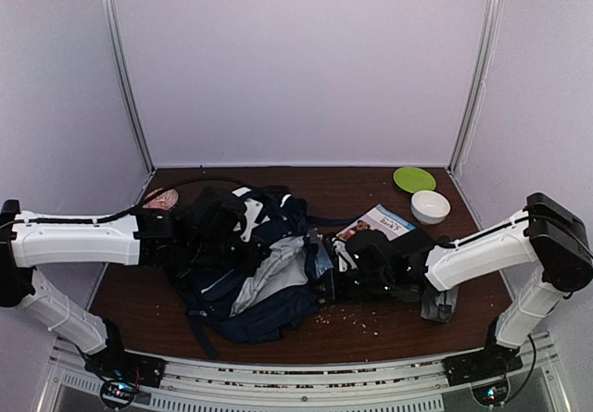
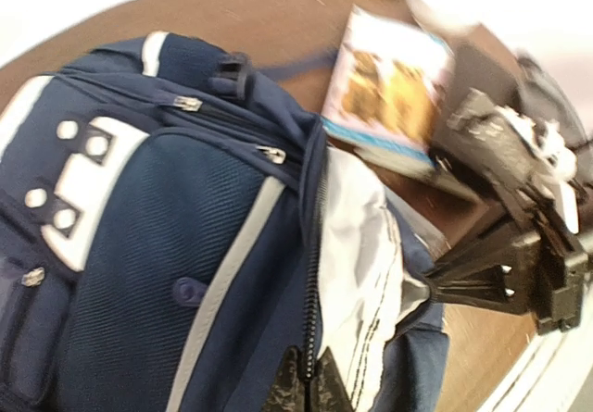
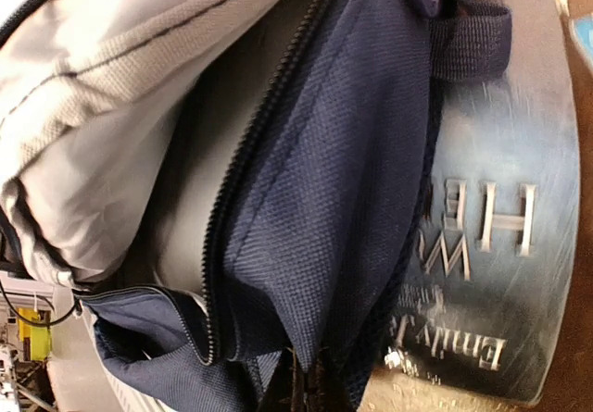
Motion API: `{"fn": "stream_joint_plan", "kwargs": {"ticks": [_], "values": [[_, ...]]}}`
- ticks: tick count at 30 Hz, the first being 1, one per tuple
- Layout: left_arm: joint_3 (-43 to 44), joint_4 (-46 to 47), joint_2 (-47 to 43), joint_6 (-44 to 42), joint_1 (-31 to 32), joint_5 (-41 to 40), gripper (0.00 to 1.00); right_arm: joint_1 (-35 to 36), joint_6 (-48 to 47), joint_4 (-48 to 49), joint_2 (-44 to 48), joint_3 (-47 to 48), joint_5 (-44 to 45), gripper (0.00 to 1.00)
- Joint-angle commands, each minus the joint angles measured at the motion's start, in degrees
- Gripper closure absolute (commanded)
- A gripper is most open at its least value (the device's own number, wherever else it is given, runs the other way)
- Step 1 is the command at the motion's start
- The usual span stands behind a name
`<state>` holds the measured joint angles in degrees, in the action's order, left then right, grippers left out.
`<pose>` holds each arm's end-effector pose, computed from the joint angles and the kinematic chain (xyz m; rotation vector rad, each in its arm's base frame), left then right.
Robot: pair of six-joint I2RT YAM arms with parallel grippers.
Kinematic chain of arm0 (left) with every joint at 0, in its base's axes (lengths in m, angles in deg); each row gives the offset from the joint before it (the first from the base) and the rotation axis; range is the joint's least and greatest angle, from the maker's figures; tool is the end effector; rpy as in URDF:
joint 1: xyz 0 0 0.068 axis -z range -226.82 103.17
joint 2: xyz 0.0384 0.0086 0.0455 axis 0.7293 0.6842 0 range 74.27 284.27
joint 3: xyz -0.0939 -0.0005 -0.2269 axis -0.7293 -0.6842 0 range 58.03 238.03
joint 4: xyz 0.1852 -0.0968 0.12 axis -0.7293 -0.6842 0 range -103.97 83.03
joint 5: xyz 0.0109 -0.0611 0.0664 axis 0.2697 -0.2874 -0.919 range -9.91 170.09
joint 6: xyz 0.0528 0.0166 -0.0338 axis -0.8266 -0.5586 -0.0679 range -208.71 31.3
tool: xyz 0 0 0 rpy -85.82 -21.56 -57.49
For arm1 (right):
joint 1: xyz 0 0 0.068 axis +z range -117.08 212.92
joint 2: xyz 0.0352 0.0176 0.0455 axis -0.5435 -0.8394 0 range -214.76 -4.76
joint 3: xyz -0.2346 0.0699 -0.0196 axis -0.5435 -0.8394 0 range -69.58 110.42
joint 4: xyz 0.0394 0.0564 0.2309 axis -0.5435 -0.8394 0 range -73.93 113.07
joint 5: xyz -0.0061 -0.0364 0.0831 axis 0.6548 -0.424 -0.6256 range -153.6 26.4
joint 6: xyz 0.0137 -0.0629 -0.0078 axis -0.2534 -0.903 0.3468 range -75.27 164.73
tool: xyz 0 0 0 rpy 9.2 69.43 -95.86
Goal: Pack the student bag
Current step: Unzip the student bag at the center of the board.
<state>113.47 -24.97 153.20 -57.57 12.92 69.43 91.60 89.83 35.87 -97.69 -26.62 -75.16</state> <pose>0.1571 -0.2508 0.2290 0.4858 2.3059 -0.6017 0.1577 0.2785 0.1421 -0.4182 2.4555 1.1277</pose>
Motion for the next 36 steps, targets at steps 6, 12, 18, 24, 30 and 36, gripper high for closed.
{"fn": "stream_joint_plan", "kwargs": {"ticks": [6,12,18,24,30,36], "values": [[3.80,-12.01,-14.23,4.42,-3.06,-15.49,1.00,-9.12,-8.72,-15.14,-0.53,14.91,3.23,1.00],[12.82,-18.00,-17.08,0.73,-3.06,-16.09,1.00,-11.93,-9.52,-19.21,-6.37,22.59,1.80,1.00],[22.58,-22.76,-12.02,-0.12,-3.06,-11.94,1.00,-12.35,-7.58,-19.54,-12.62,24.77,1.58,1.00],[28.05,-26.44,-9.48,-2.30,-3.19,-14.27,1.00,-13.16,-7.67,-20.29,-14.19,25.37,1.96,1.00],[25.49,-24.53,-6.57,-1.62,-3.24,-13.66,1.00,-13.15,-8.37,-19.67,-6.02,22.22,0.97,0.57],[20.59,-20.73,-5.50,-0.43,-3.24,-16.05,1.00,-13.20,-9.42,-27.01,6.13,19.26,6.27,0.45]]}}
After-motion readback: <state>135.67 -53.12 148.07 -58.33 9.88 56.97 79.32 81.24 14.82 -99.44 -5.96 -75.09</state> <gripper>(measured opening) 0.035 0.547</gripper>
